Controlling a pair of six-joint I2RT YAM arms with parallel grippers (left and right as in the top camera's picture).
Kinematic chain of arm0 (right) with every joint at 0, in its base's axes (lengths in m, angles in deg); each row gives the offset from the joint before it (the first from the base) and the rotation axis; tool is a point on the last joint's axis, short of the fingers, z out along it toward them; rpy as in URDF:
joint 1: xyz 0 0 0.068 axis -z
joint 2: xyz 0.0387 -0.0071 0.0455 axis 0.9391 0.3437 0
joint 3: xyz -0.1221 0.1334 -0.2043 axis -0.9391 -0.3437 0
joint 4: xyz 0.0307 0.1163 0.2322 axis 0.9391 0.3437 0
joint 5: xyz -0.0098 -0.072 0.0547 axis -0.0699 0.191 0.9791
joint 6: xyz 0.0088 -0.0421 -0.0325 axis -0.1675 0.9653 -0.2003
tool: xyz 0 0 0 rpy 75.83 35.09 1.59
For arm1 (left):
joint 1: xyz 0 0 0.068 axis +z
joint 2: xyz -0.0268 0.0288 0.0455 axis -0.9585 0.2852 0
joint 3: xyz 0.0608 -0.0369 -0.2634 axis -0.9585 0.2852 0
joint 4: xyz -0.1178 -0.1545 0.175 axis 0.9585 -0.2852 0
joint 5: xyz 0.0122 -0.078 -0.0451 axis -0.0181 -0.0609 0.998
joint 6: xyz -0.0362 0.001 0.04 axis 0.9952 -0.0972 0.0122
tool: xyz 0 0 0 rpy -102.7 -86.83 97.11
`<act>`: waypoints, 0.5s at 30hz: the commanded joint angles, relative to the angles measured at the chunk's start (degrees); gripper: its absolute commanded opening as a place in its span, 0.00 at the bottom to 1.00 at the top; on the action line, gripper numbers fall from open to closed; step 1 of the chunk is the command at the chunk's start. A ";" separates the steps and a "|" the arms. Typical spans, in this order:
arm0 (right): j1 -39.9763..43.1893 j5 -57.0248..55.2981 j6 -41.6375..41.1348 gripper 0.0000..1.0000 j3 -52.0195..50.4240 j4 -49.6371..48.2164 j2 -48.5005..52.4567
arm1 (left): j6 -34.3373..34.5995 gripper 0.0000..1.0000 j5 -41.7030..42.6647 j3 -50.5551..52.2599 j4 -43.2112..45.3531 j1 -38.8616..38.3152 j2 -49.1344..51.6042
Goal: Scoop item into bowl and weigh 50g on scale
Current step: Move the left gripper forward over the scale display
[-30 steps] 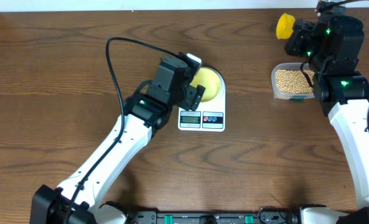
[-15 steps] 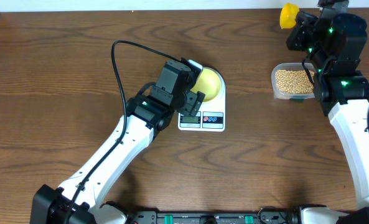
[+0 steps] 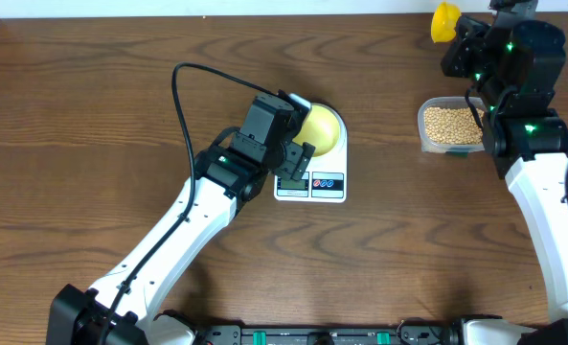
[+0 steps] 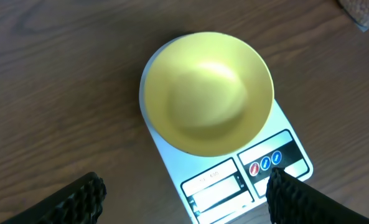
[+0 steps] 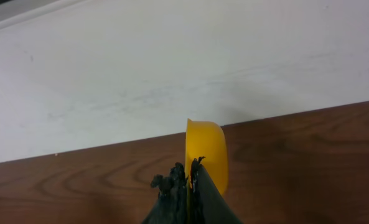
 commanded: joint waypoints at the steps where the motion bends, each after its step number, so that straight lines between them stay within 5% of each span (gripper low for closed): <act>1: -0.04 -0.20 0.76 0.01 0.70 0.07 0.17 | -0.57 0.85 -0.74 -0.42 -0.85 -0.02 -0.44; 15: -0.07 -0.24 0.79 0.01 0.68 0.24 1.14 | -0.07 0.85 -0.76 -0.42 -2.86 -4.17 1.75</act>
